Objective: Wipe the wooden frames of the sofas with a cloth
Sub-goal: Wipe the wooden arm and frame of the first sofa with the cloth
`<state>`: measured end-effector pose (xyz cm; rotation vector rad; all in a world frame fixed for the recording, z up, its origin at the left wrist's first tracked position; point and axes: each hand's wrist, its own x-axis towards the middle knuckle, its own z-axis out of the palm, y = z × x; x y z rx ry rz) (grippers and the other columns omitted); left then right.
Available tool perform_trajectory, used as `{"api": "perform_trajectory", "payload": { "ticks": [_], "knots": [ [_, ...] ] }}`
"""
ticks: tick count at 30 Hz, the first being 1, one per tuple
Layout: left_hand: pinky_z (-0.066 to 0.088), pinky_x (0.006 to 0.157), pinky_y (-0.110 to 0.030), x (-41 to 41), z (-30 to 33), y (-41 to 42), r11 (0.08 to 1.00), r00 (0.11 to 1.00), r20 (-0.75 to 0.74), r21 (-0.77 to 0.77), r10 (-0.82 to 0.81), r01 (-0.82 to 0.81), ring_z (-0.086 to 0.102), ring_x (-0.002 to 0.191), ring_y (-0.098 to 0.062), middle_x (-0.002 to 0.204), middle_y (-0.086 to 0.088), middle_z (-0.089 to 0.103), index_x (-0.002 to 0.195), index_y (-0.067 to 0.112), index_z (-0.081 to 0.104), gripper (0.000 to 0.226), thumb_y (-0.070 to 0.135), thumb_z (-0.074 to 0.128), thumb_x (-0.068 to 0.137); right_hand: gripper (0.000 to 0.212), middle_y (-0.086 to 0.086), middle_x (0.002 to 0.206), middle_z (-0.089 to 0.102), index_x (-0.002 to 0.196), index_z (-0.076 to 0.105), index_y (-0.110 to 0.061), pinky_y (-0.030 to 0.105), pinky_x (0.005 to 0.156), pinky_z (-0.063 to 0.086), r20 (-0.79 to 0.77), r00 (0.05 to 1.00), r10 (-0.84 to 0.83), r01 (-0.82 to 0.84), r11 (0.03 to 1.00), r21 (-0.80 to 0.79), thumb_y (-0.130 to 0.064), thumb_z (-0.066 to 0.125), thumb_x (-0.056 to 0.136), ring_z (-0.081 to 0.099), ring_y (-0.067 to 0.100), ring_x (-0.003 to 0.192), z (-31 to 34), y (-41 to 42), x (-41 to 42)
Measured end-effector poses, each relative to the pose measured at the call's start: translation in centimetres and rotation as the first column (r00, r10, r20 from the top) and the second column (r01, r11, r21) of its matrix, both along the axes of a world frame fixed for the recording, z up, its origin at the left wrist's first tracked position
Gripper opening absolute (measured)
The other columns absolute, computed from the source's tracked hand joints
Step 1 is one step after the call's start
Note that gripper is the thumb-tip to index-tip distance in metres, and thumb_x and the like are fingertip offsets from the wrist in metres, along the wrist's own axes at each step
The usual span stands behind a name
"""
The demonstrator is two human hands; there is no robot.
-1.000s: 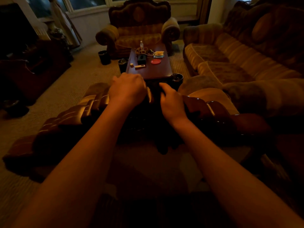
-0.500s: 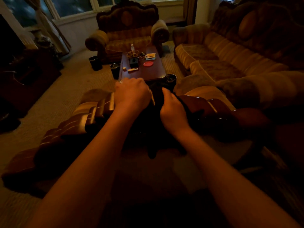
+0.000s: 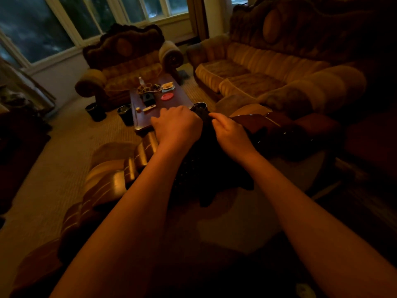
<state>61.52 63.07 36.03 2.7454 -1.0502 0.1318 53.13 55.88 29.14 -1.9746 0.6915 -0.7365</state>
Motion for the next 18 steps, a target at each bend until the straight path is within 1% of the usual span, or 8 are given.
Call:
{"api": "perform_trajectory", "payload": {
  "ticks": [3,6,7,8,10,12,14,18],
  "knots": [
    [0.027,0.104,-0.044,0.5,0.0,-0.2,0.999,0.998,-0.053,-0.01,0.045,-0.045,0.045,0.119,-0.033,0.119,-0.013,0.056,0.109,0.005,0.059,0.03,0.019,0.036,0.095,0.034,0.011,0.129,0.057,0.125,0.058,-0.011,0.036,0.101,0.039,-0.075,0.996,0.057,-0.049,0.994,0.101,-0.017,0.038,0.098,0.05,0.027,0.121,1.7,-1.3,1.6],
    [0.036,0.096,-0.042,0.9,-0.2,-0.3,0.999,0.998,-0.058,-0.036,0.018,-0.02,0.05,0.114,-0.033,0.115,-0.011,0.057,0.107,0.003,0.06,0.03,0.021,0.039,0.095,0.029,0.021,0.12,0.06,0.112,0.061,0.004,0.03,0.078,0.043,-0.237,0.947,0.217,-0.164,0.961,0.223,-0.012,0.042,0.096,0.055,0.032,0.11,3.3,-2.9,3.9],
    [0.036,0.093,-0.042,0.9,-0.1,-0.4,0.998,0.995,-0.094,-0.053,0.032,-0.038,0.049,0.114,-0.034,0.116,-0.013,0.057,0.108,0.003,0.059,0.028,0.018,0.041,0.092,0.03,0.023,0.122,0.058,0.114,0.06,0.004,0.027,0.07,0.042,-0.271,0.929,0.254,-0.185,0.949,0.255,-0.013,0.043,0.096,0.056,0.033,0.109,3.8,-3.0,4.4],
    [0.035,0.091,-0.041,0.8,0.2,-0.4,0.996,0.989,-0.137,-0.069,0.049,-0.059,0.048,0.115,-0.036,0.117,-0.016,0.056,0.11,0.002,0.058,0.029,0.015,0.041,0.091,0.032,0.022,0.125,0.056,0.119,0.057,0.003,0.025,0.069,0.042,-0.279,0.921,0.274,-0.2,0.943,0.266,-0.015,0.043,0.097,0.055,0.032,0.11,3.9,-3.3,4.8],
    [0.036,0.092,-0.042,0.7,0.6,-0.3,0.988,0.981,-0.178,-0.12,0.075,-0.097,0.048,0.115,-0.038,0.12,-0.022,0.055,0.117,-0.001,0.053,0.032,0.01,0.038,0.091,0.037,0.019,0.131,0.052,0.126,0.052,0.002,0.029,0.084,0.043,-0.334,0.906,0.26,-0.199,0.958,0.207,-0.019,0.04,0.099,0.049,0.031,0.121,4.1,-3.2,5.7],
    [0.039,0.088,-0.042,0.8,0.5,0.0,0.977,0.982,-0.18,-0.192,0.056,-0.091,0.051,0.111,-0.04,0.118,-0.026,0.056,0.115,-0.003,0.053,0.03,0.008,0.036,0.093,0.036,0.019,0.131,0.051,0.127,0.051,0.001,0.035,0.096,0.038,-0.393,0.895,0.212,-0.148,0.971,0.187,-0.017,0.036,0.1,0.047,0.032,0.122,3.9,-2.8,6.1],
    [0.04,0.084,-0.042,1.0,0.0,0.2,0.961,0.982,-0.187,-0.269,0.016,-0.066,0.051,0.11,-0.042,0.119,-0.028,0.055,0.111,-0.007,0.055,0.03,0.007,0.034,0.094,0.036,0.019,0.132,0.05,0.128,0.048,-0.003,0.042,0.098,0.036,-0.347,0.928,0.139,-0.134,0.99,0.039,-0.017,0.03,0.1,0.047,0.033,0.122,3.2,-1.9,4.9],
    [0.042,0.092,-0.054,1.0,-0.2,0.2,0.914,0.957,-0.289,-0.392,-0.016,-0.104,0.055,0.105,-0.043,0.113,-0.026,0.06,0.116,-0.002,0.056,0.05,0.028,0.018,0.102,0.041,0.008,0.137,0.05,0.137,0.041,-0.012,0.036,0.102,0.029,-0.165,0.986,0.001,-0.035,0.979,-0.203,-0.023,0.028,0.1,0.045,0.022,0.127,1.4,0.6,1.2]
  ]
}}
